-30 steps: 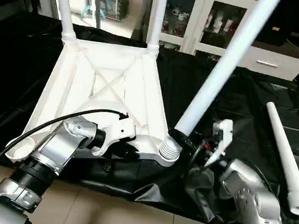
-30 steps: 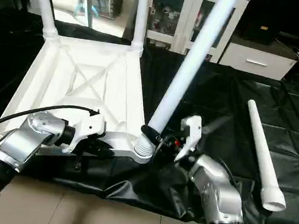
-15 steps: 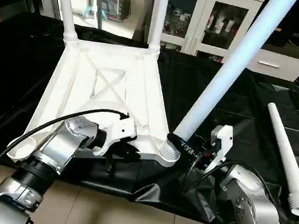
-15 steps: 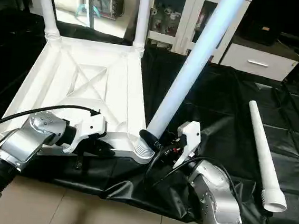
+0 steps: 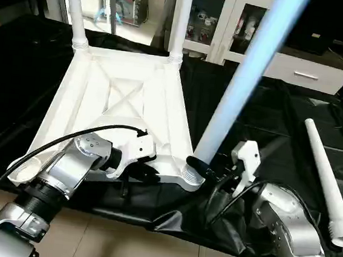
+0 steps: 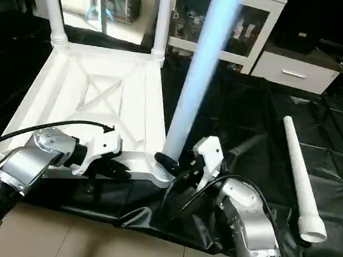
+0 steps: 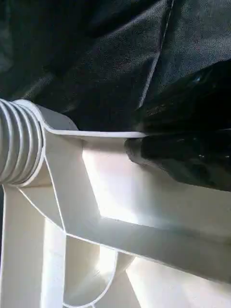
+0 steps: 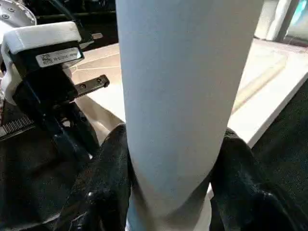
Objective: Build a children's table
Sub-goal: Pick table leg
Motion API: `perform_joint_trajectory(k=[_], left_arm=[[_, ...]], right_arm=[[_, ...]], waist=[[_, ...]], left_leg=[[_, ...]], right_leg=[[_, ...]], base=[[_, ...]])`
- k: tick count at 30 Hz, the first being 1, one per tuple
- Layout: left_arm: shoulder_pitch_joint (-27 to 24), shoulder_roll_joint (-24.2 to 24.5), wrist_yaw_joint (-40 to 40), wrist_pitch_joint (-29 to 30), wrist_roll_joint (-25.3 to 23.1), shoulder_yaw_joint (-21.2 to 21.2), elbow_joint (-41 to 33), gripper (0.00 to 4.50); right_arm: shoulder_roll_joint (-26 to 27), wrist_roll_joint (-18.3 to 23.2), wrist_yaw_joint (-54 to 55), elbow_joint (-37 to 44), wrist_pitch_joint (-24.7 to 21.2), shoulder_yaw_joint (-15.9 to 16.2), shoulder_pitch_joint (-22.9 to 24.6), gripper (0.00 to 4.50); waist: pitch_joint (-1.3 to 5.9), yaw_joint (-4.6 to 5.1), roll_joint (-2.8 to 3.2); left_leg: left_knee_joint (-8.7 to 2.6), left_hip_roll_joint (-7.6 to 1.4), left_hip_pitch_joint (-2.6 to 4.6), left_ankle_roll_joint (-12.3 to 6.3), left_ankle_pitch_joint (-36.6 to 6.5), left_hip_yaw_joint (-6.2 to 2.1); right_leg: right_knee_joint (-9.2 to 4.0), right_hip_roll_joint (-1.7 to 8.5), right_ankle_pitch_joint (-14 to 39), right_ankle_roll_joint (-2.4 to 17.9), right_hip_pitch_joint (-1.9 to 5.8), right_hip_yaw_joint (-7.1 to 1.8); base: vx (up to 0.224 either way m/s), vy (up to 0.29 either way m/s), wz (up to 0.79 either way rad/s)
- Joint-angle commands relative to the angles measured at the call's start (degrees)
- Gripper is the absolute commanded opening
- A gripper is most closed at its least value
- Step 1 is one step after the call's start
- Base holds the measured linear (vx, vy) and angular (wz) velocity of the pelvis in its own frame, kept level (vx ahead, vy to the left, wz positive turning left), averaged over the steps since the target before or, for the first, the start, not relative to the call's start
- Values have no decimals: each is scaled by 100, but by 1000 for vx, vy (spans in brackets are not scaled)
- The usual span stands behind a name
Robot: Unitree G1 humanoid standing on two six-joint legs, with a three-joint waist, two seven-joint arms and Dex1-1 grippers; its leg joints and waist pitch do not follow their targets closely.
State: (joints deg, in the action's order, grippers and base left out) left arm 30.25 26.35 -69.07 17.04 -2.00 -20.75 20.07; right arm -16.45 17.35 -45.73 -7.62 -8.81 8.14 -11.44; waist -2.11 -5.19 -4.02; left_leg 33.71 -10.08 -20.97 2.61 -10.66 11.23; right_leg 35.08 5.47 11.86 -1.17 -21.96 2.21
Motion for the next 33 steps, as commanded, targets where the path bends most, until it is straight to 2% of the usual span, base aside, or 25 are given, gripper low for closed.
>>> perform_joint_trajectory(k=[1,6,11,16,22,25,26,28,30,31,33], left_arm=[[34,-78,46,-76,194,146,1,1],[52,-81,35,-104,199,135,19,1],[60,-103,51,-106,201,128,17,0],[51,-112,103,-132,200,138,17,0],[50,-147,317,-91,172,216,39,0],[107,-364,714,179,181,347,48,0],[132,-471,828,308,203,377,41,0],[216,-670,1102,479,180,417,117,0],[501,-1089,1790,624,31,486,526,0],[559,-1159,1933,616,-2,505,618,0],[824,-1472,2521,742,-70,621,973,0]], right_arm=[[-142,-248,1,-631,-718,241,238,186],[-105,-252,158,-881,-973,224,94,186],[-58,-235,210,-842,-1039,169,103,186],[-37,-188,231,-836,-994,122,96,186],[-8,-259,340,-862,-866,99,89,186],[176,-650,1155,-1222,-650,-10,-145,186],[255,-771,1476,-1392,-612,-59,-268,186],[387,-866,1861,-1652,-590,-123,-465,186],[663,-1010,2557,-2203,-578,-201,-892,186],[704,-1029,2651,-2296,-576,-206,-964,186],[888,-1091,3123,-2720,-593,-248,-1292,186]], waist=[[192,42,40],[185,62,32],[165,90,33],[169,88,29],[154,97,40],[153,130,42],[144,175,20],[158,250,36],[167,308,25],[157,327,34],[172,354,27]], left_leg=[[-572,-345,111,274,-2247,-196],[-580,-346,123,351,-2474,-213],[-593,-343,169,431,-2969,-255],[-600,-345,170,422,-2983,-253],[-610,-346,175,438,-3124,-267],[-624,-345,164,512,-3176,-281],[-626,-330,142,521,-3214,-300],[-625,-324,145,546,-3236,-315],[-627,-301,130,541,-3133,-315],[-619,-291,154,535,-3154,-319],[-610,-291,158,482,-3071,-307]], right_leg=[[-530,334,2124,809,20,-224],[-569,351,2393,741,-9,-227],[-636,361,2951,587,-56,-223],[-640,357,2884,585,-71,-231],[-668,360,3092,530,-89,-228],[-662,365,3156,523,-100,-217],[-676,362,3290,495,-82,-193],[-680,371,3352,485,-73,-176],[-705,358,3322,470,-56,-156],[-736,360,3370,473,-83,-153],[-738,364,3197,517,-70,-155]], base=[[0,0,0],[0,0,0],[0,0,0],[0,0,0],[0,0,0],[0,0,0],[0,0,0],[0,0,0],[0,0,0],[0,0,0],[0,0,0]])
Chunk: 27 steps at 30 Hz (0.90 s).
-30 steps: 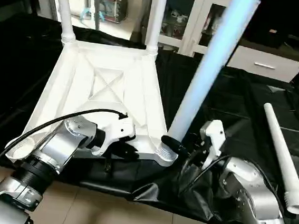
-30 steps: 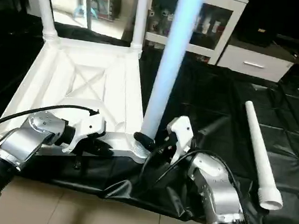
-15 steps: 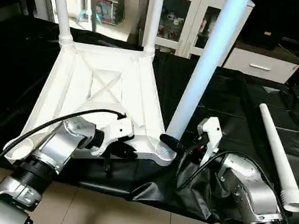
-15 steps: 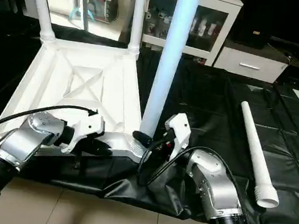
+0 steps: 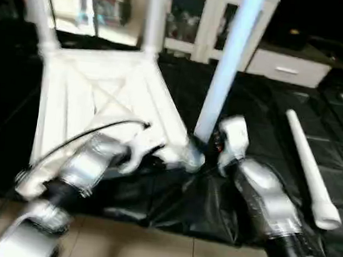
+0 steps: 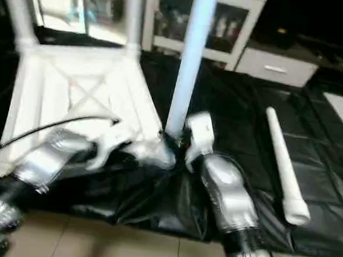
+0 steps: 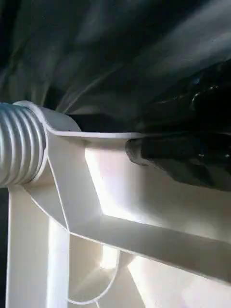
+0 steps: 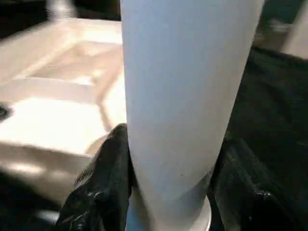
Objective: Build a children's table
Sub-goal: Pick table leg
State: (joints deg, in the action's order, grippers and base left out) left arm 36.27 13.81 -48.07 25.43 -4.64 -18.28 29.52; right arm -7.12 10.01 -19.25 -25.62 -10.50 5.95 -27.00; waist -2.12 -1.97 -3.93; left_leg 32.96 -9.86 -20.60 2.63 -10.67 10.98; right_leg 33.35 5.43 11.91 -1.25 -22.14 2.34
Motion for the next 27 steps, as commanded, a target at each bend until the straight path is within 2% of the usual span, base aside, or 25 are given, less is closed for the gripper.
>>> perform_joint_trajectory(k=[1,3,4,5,6,7,8,11,13,16,18,19,20,22,23,27], left_arm=[[316,-327,649,-50,169,409,144,0],[652,-751,1444,149,147,610,471,0],[744,-874,1642,148,146,661,547,0],[806,-955,1720,146,149,674,589,0],[909,-1092,1816,135,138,707,671,0],[943,-1136,1865,113,133,723,699,0],[961,-1157,1903,94,129,736,717,0],[996,-1160,1948,66,121,730,757,0],[1009,-1108,1958,51,123,736,819,0],[1055,-1055,2011,25,119,767,953,0],[1094,-1039,2049,5,117,807,1052,0],[1100,-1034,2051,-1,116,819,1071,0],[1098,-1019,2045,-4,116,829,1078,0],[1093,-1002,2021,-4,118,840,1086,0],[1094,-999,2009,-1,122,848,1094,0],[1094,-996,1993,0,131,841,1102,0]], right_arm=[[29,-394,670,-1096,-413,-54,138,186],[336,-366,1658,-1750,-391,-350,-324,186],[427,-316,1884,-1933,-350,-447,-456,186],[494,-281,2006,-2046,-308,-501,-547,186],[606,-224,2086,-2223,-168,-572,-700,186],[656,-180,2072,-2266,-104,-606,-751,186],[683,-153,2055,-2289,-66,-628,-778,186],[721,-190,2024,-2355,16,-625,-873,186],[728,-232,2027,-2428,88,-630,-924,186],[738,-276,2068,-2619,194,-660,-1005,186],[752,-301,2070,-2835,333,-713,-1089,186],[755,-305,2054,-2898,379,-728,-1112,186],[755,-309,2032,-2906,404,-729,-1114,186],[758,-307,2008,-2889,415,-728,-1111,186],[754,-311,1982,-2885,429,-723,-1115,186],[747,-341,1948,-2912,465,-710,-1130,186]], waist=[[173,42,25],[181,68,35],[225,61,32],[248,40,42],[256,35,31],[257,17,7],[264,-15,0],[279,-47,-10],[300,-70,-15],[323,-109,-15],[312,-123,-12],[301,-131,-1],[290,-124,21],[292,-115,10],[293,-115,33],[297,-109,16]], left_leg=[[-536,-309,123,479,-3066,-277],[-542,-304,128,509,-3060,-268],[-537,-308,129,516,-2969,-270],[-542,-323,103,507,-2742,-260],[-544,-321,48,449,-2338,-228],[-520,-307,41,350,-2093,-174],[-492,-308,54,232,-1945,-143],[-460,-307,52,80,-1693,-110],[-435,-306,22,-18,-1310,-96],[-400,-286,14,-176,-793,-64],[-397,-287,26,-227,-746,-55],[-409,-303,42,-207,-875,-57],[-428,-312,44,-149,-1047,-65],[-441,-317,50,-50,-1221,-71],[-446,-319,61,-2,-1280,-74],[-441,-312,55,14,-1255,-68]], right_leg=[[-562,354,3138,536,-56,-163],[-552,339,2892,599,-66,-158],[-530,338,2618,625,-32,-154],[-492,345,2268,665,-2,-171],[-442,323,1638,767,27,-181],[-417,320,1322,825,35,-191],[-408,322,1179,868,41,-197],[-391,318,1054,923,55,-201],[-335,309,689,1023,95,-195],[-262,287,80,1158,135,-192],[-264,277,53,1222,127,-192],[-280,283,224,1241,119,-189],[-299,280,441,1218,116,-188],[-318,278,642,1154,113,-188],[-322,278,679,1130,102,-191],[-312,270,547,1126,106,-191]], base=[[0,0,0],[0,0,0],[0,0,0],[0,0,0],[0,0,0],[0,0,0],[0,0,0],[55,-22,3],[58,-37,0],[17,-12,-1],[0,0,0],[0,0,0],[0,0,0],[0,0,0],[0,0,0],[0,0,0]])
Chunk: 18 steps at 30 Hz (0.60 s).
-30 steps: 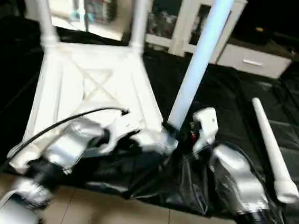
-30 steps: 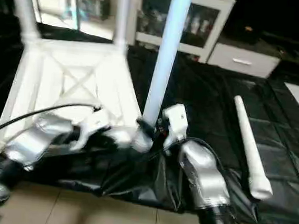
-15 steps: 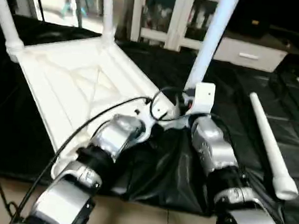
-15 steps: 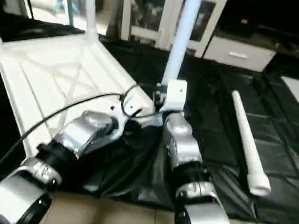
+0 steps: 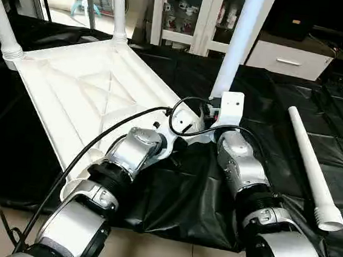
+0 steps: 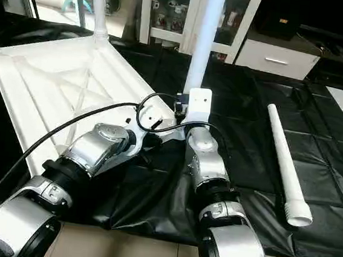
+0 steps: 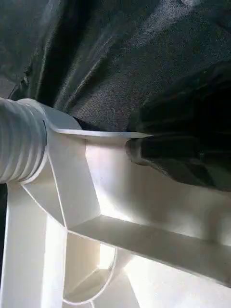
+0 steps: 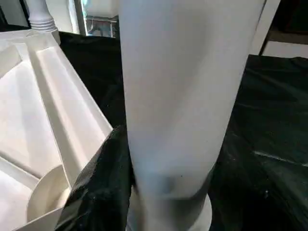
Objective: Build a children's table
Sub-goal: Pick table leg
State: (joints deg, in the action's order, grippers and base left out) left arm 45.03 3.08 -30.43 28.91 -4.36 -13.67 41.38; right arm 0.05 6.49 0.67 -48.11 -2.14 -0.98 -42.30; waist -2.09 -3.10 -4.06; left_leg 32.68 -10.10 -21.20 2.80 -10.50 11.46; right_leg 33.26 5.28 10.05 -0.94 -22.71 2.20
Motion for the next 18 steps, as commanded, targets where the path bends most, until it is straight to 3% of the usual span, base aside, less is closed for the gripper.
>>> perform_joint_trajectory(k=[1,3,5,7,8,11,18], left_arm=[[228,75,228,-360,111,377,-55,0],[239,75,222,-377,121,373,-19,0],[242,80,212,-391,128,369,7,0],[234,97,186,-401,132,358,23,0],[234,98,185,-401,132,358,22,0],[226,135,139,-386,143,346,5,0],[247,183,82,-400,149,325,34,0]], right_arm=[[31,38,-93,-684,-357,-48,390,221],[33,44,-121,-730,-317,-87,369,221],[34,63,-154,-743,-298,-124,360,262],[31,76,-181,-739,-273,-165,344,266],[31,76,-183,-738,-273,-166,343,290],[25,82,-239,-719,-255,-186,321,307],[-10,44,-350,-617,-229,-192,304,377]], waist=[[295,0,44],[297,3,40],[296,4,48],[305,5,50],[301,-6,33],[299,7,75],[319,4,59]], left_leg=[[-411,-287,116,-5,-1260,-115],[-409,-287,117,-14,-1259,-114],[-411,-286,116,-16,-1286,-115],[-401,-281,109,-21,-1318,-108],[-404,-282,86,-28,-1248,-117],[-400,-285,98,-92,-1157,-114],[-379,-284,80,-156,-994,-106]], right_leg=[[-302,287,714,1103,162,-180],[-300,283,685,1118,164,-179],[-303,284,721,1122,165,-179],[-312,295,729,1164,165,-182],[-301,301,663,1150,191,-183],[-285,292,581,1224,182,-177],[-259,302,373,1312,209,-180]], base=[[0,0,0],[0,0,0],[0,0,0],[0,0,0],[0,0,0],[0,0,0],[0,0,0]])
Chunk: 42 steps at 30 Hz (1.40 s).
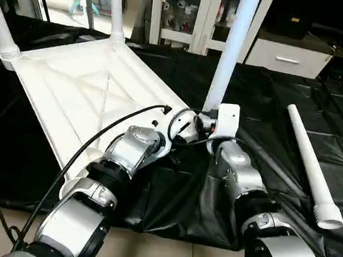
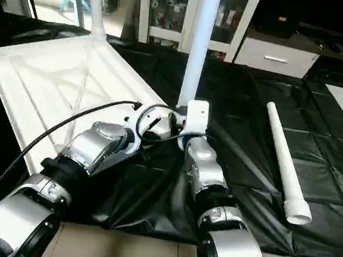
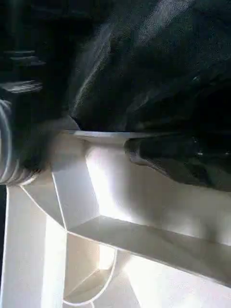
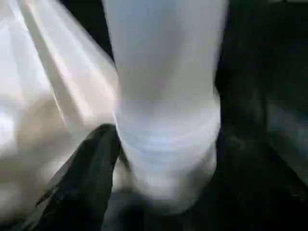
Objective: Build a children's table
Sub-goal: Pick table leg
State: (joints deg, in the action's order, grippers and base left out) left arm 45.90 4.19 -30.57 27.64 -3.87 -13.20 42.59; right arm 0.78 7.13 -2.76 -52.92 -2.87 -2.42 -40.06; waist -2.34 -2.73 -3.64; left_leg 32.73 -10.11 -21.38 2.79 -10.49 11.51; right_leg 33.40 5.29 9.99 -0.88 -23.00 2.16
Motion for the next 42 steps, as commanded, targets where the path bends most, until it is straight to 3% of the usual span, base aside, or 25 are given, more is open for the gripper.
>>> perform_joint_trajectory(k=[1,8,14,18,23,29,35,42], left_arm=[[163,80,88,-279,104,279,-80,0],[171,150,36,-327,93,262,-17,0],[167,183,-4,-351,95,243,4,0],[148,208,-42,-366,97,227,13,0],[93,250,-158,-373,99,193,-45,0],[-176,378,-591,-450,106,20,-318,0],[-319,417,-656,-429,73,-32,-402,0],[-497,561,-827,-365,40,-86,-649,0]], right_arm=[[-86,-21,-50,-87,-155,-39,88,388],[-157,-53,-438,712,-233,143,384,446],[-256,-79,-704,1376,-359,293,711,446],[-465,-4,-1139,2304,-561,434,1185,446],[-662,93,-1211,2863,-768,317,1445,446],[-1129,324,-1589,3787,-1133,66,1961,446],[-1339,362,-1671,3968,-1224,-61,2136,446],[-1381,388,-1633,4208,-1397,-78,2276,446]], waist=[[350,-28,20],[335,-32,35],[342,-19,41],[340,-44,25],[331,-55,25],[322,-116,33],[298,-105,6],[308,-106,8]], left_leg=[[-368,-278,100,-211,-842,-110],[-359,-286,102,-342,-797,-103],[-339,-286,102,-388,-653,-100],[-322,-283,94,-559,-471,-101],[-321,-287,105,-528,-564,-100],[-309,-296,112,-601,-490,-99],[-325,-291,93,-427,-858,-108],[-321,-285,81,-393,-783,-116]], right_leg=[[-245,288,205,1350,240,-170],[-260,294,232,1415,247,-172],[-233,292,51,1490,256,-174],[-218,289,-178,1526,280,-172],[-233,297,91,1541,265,-177],[-223,294,-20,1519,275,-180],[-293,307,728,1384,248,-183],[-271,298,669,1314,244,-183]], base=[[0,0,0],[0,0,0],[0,0,0],[0,0,0],[0,0,0],[0,0,0],[0,0,0],[0,0,0]])
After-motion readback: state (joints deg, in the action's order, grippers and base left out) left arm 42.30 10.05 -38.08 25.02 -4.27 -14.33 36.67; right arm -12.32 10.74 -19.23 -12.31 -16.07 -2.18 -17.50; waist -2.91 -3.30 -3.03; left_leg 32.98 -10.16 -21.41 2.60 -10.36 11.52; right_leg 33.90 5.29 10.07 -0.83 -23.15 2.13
